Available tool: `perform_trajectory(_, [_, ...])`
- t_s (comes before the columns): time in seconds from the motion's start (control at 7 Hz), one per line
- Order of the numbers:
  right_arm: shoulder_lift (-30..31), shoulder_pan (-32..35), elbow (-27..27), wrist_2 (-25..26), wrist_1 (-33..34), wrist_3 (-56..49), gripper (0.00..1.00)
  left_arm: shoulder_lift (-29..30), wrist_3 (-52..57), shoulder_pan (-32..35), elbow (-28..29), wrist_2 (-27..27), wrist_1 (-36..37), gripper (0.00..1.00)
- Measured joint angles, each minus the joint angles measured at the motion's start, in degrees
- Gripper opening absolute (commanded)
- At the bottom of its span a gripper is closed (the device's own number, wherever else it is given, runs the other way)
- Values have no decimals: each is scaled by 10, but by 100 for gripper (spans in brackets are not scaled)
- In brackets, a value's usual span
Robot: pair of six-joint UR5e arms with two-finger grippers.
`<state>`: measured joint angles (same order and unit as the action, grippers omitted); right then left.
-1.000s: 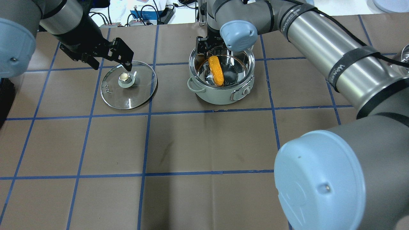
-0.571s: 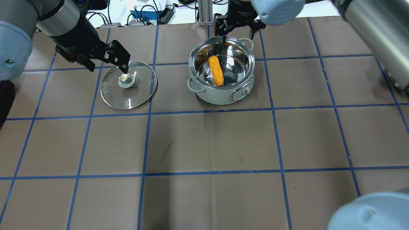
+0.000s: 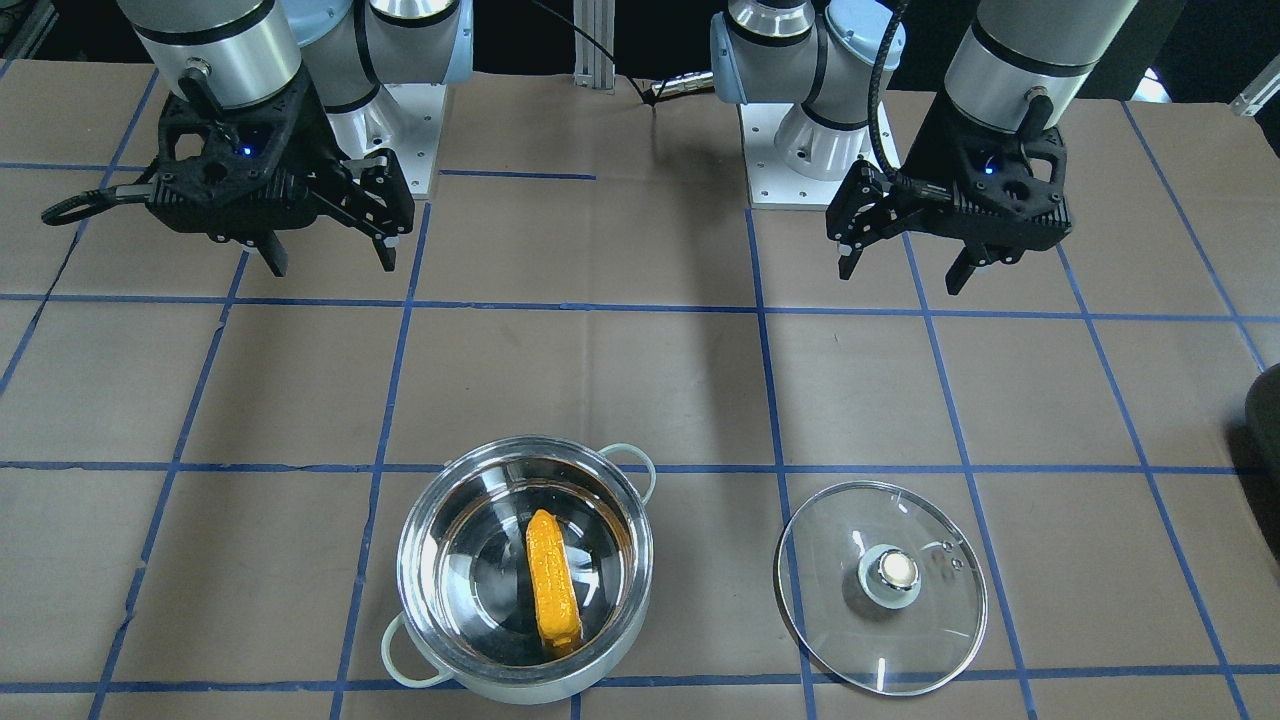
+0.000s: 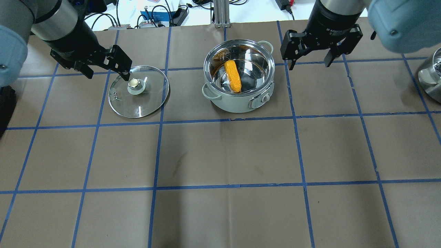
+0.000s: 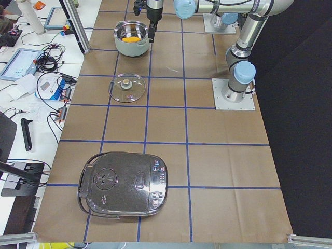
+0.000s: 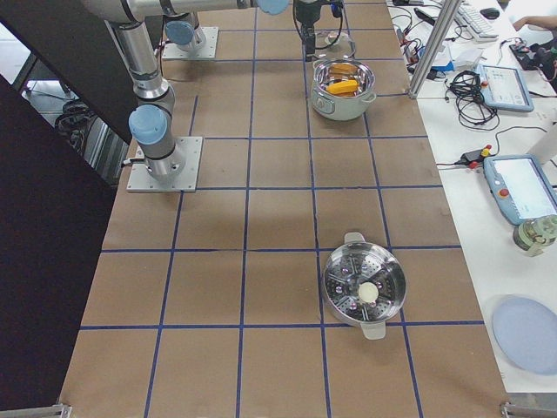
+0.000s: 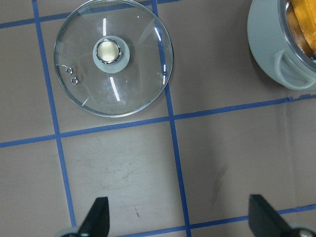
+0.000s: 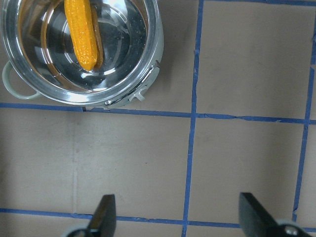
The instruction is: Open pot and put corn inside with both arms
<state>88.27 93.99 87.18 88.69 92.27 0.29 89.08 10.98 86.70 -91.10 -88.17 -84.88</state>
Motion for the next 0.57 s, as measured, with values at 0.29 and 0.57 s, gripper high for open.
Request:
perform_trajectory(0.29, [5, 0, 15, 4, 15, -1, 100, 0, 0, 1, -4, 2, 1, 100])
perform_trajectory(0.57, [3, -1, 15, 0, 17, 0, 100, 0, 0, 4, -5, 3, 1, 100])
